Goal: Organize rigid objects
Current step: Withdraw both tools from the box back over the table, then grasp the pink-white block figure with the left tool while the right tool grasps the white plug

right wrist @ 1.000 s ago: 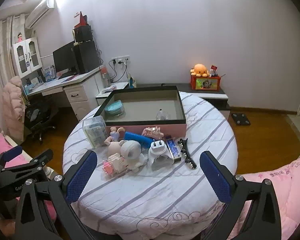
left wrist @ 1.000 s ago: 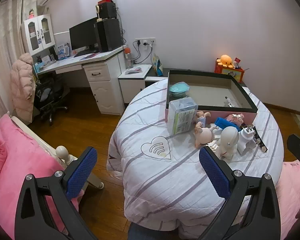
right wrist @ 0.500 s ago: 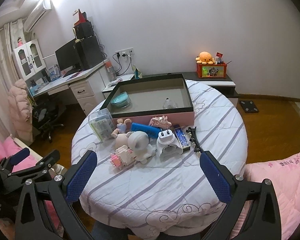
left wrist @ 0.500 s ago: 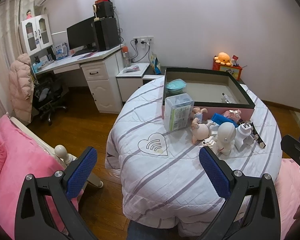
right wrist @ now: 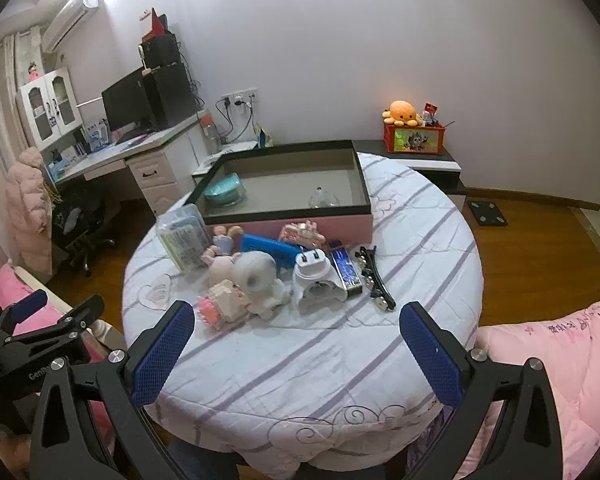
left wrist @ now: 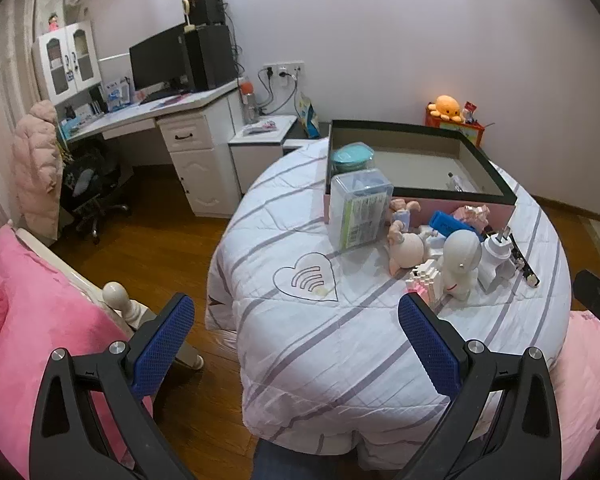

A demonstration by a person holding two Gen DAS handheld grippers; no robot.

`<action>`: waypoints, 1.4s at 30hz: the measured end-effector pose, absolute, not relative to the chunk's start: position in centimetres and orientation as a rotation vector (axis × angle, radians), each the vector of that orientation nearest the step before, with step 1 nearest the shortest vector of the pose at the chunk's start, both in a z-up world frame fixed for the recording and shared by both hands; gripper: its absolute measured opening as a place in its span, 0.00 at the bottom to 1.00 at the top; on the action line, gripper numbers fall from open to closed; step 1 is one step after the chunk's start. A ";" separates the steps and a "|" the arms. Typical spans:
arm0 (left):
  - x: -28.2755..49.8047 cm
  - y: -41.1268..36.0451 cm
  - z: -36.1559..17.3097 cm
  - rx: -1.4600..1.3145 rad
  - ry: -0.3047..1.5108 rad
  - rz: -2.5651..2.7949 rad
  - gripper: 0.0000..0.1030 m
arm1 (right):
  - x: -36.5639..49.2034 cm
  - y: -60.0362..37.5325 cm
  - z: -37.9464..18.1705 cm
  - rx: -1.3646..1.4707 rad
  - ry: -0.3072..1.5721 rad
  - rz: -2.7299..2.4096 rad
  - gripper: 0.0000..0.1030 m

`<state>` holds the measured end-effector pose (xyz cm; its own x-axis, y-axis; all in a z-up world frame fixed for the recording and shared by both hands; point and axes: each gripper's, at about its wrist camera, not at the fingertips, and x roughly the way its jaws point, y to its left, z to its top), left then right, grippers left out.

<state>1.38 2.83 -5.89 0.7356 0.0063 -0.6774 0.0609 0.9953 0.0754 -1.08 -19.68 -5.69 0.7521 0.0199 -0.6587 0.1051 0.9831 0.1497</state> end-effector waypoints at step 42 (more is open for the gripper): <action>10.8 -5.5 -16.8 0.129 0.923 -0.332 0.89 | 10.1 -21.2 -14.4 0.097 0.900 -0.007 0.79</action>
<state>10.81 -5.52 -16.80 0.5572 -0.2257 -0.7991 0.3352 0.9416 -0.0323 10.13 -21.24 -14.42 0.6217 0.0351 -0.7825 0.0467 0.9956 0.0817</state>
